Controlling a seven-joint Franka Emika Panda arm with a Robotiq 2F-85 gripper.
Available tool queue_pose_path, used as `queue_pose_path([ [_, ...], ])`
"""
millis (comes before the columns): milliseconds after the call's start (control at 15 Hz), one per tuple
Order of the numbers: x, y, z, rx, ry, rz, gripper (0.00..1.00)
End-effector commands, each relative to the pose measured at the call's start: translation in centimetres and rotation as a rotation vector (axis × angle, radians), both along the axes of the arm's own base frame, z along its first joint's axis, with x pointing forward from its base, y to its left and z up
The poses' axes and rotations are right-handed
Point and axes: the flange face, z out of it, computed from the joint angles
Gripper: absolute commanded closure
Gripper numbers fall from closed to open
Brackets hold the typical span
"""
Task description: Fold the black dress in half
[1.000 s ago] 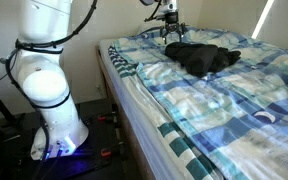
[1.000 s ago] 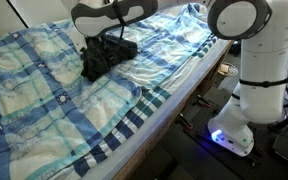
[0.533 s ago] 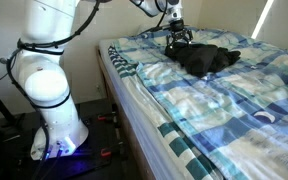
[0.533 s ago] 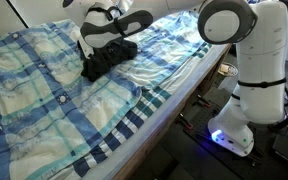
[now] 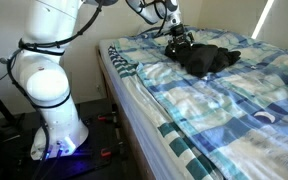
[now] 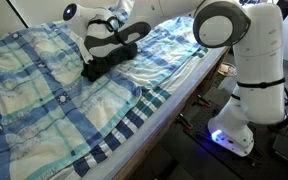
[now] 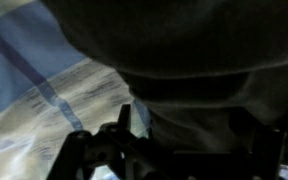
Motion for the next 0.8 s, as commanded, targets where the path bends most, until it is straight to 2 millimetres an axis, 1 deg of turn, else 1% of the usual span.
queue_pose_path([
  [0,-1.0,0.9,-0.3,0.030,-0.071,0.115,0.00],
  [133,-1.3,0.9,-1.2,0.059,-0.090,0.142,0.00],
  [267,-1.6,0.1,-1.9,0.081,-0.099,0.149,0.00],
  [533,-2.7,-2.5,-2.4,0.093,-0.112,0.143,0.00],
  [733,-3.1,-4.4,-2.0,0.093,-0.128,0.137,0.00],
])
